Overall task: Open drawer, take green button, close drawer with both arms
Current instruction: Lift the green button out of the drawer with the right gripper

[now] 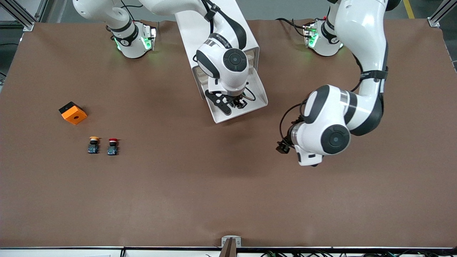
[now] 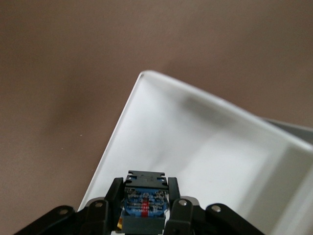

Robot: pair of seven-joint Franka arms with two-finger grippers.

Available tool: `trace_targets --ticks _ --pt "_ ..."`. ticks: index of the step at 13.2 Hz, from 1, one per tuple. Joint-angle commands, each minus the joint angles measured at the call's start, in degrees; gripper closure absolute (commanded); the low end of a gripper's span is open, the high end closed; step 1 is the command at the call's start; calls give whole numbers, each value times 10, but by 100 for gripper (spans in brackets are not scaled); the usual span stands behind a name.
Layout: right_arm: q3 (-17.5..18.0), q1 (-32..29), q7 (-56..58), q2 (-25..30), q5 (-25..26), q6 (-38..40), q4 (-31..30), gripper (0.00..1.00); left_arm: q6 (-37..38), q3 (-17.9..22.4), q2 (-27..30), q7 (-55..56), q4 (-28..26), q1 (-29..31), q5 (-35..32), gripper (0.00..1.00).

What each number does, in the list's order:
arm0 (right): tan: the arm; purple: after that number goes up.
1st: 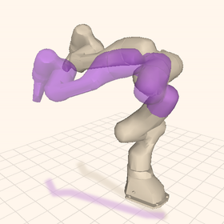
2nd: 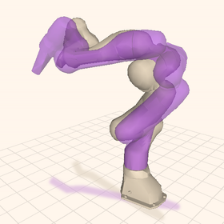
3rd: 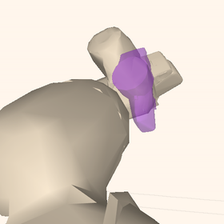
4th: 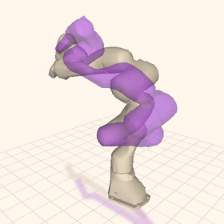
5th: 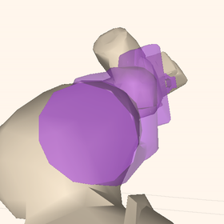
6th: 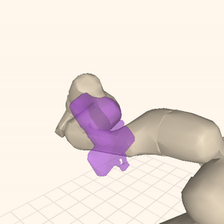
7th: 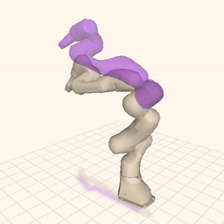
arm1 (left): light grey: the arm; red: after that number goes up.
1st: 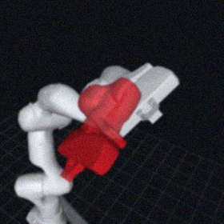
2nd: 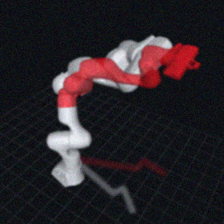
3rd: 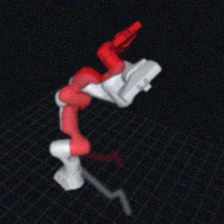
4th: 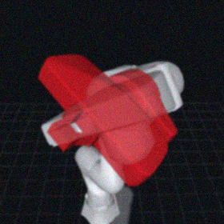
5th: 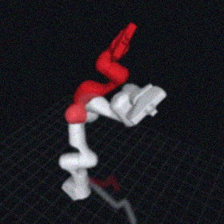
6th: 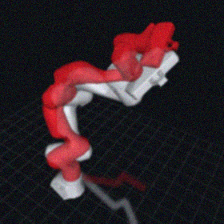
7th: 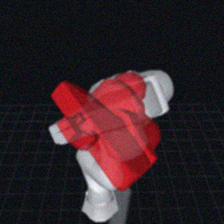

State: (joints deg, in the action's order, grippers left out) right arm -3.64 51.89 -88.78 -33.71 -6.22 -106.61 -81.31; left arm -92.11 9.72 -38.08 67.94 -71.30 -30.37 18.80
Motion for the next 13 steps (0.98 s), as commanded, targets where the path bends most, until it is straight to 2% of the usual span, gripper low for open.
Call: trace_targets --ticks 1,3,5,7,8,10,13 --pt "1 -56 127 28 -4 111 49 97 -74 -11 5 -76 -63 -5 -11 0" --pt "1 -113 256 59 -4 166 46 97 -147 -17 5 -83 -110 -43 -21 0" --pt "0 -172 379 78 0 189 38 97 -184 -19 3 -84 -137 -77 -33 0" --pt "0 -220 509 94 36 183 7 96 -199 -38 3 -118 -165 -92 -33 0" --pt "0 -241 558 99 58 170 -5 96 -218 -54 8 -144 -190 -94 -35 0" --pt "1 -289 654 115 61 120 -55 95 -275 -78 16 -156 -234 -98 -35 0" --pt "0 -343 761 125 62 17 -135 95 -296 -115 16 -156 -250 -99 -34 0"
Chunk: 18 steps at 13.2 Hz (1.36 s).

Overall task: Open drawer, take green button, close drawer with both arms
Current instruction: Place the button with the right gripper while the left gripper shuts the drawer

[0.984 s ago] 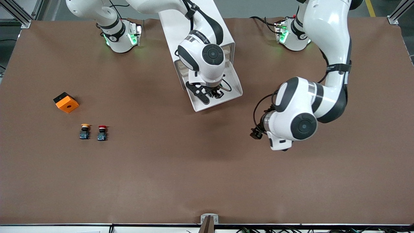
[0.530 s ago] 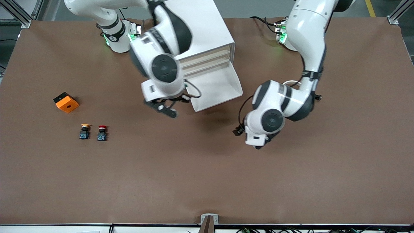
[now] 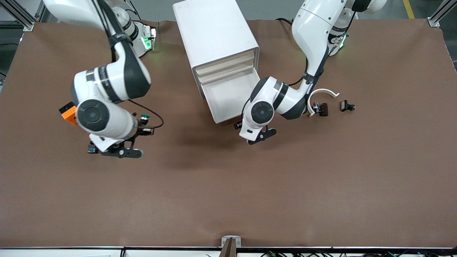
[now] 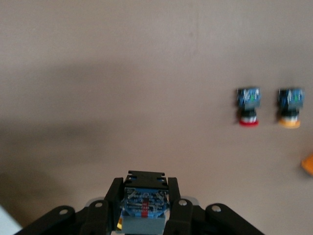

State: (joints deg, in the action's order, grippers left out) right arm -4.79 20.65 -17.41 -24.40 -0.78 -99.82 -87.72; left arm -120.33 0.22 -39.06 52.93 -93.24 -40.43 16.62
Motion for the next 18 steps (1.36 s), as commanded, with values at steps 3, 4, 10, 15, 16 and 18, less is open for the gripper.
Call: trace_targets --ticks 3,4,10,15,16,18 --pt "12 -67 106 28 9 -170 -149 95 -14 -57 31 -6 -49 2 -12 0" --pt "12 -70 107 25 9 -211 -173 95 -14 -68 36 -6 -57 3 -12 0" --pt "12 -97 170 -37 10 -340 -213 95 -14 -133 47 0 -87 2 -6 0" --pt "12 -111 192 -64 10 -378 -223 93 -16 -156 42 4 -87 1 2 0" --pt "12 -112 192 -68 10 -389 -228 92 -16 -156 38 5 -87 0 10 0" --pt "12 -112 192 -72 10 -420 -242 91 -12 -154 39 6 -84 2 9 0"
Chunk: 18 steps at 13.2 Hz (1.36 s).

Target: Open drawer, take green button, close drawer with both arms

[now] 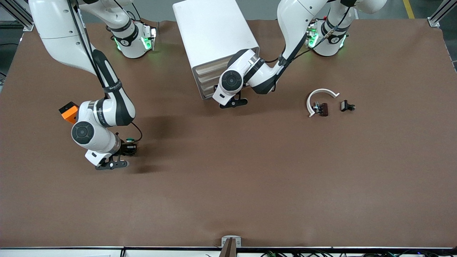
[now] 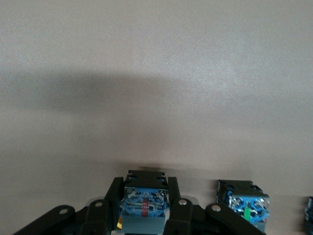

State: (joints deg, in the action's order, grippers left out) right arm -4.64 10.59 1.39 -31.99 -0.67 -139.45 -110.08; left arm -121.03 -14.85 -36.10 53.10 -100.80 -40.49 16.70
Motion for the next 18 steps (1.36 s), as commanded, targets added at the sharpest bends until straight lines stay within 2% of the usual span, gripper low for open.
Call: trace_targets --ticks 1,2,3,5,8,11,13,15,18 --pt "10 -11 4 3 8 -25 -19 86 -4 -1 12 3 -5 10 4 0" --pt "10 -12 3 4 8 -22 -19 68 -2 6 17 3 3 22 0 0" --pt "10 -12 2 9 8 -17 -18 1 -2 14 22 2 16 44 -2 0" --pt "11 -9 -4 51 8 27 -12 0 -2 18 30 2 38 96 -30 0" --pt "11 -10 -6 129 8 189 55 0 12 17 38 -2 53 154 -116 0" --pt "9 -19 -5 170 8 381 181 0 74 17 77 -4 68 210 -173 0" --pt "9 -40 1 178 9 469 245 0 130 17 119 -7 71 241 -202 0" --pt "10 -68 5 192 8 522 277 0 169 17 134 -17 102 282 -207 0" --pt "10 -106 68 228 8 544 275 0 229 17 144 -103 158 328 -208 0"
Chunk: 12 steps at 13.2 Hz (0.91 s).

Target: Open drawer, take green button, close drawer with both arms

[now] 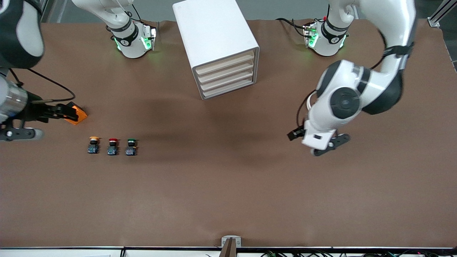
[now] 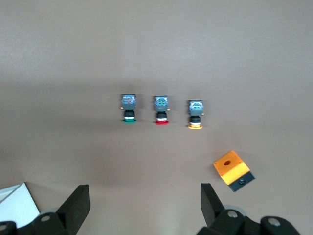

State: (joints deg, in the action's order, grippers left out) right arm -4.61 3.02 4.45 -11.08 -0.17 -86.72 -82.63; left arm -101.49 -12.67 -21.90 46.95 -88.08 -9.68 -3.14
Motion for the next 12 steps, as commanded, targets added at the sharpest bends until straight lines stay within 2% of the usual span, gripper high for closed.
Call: trace_targets --ticks 1,7,12 --pt "10 -42 66 21 3 22 0 0 38 -6 11 -69 34 34 -10 0" --pt "7 -64 93 46 5 9 -2 0 80 -6 101 -188 35 104 -10 0" --pt "12 -46 61 58 5 14 -4 0 142 -6 176 -335 34 157 -5 0"
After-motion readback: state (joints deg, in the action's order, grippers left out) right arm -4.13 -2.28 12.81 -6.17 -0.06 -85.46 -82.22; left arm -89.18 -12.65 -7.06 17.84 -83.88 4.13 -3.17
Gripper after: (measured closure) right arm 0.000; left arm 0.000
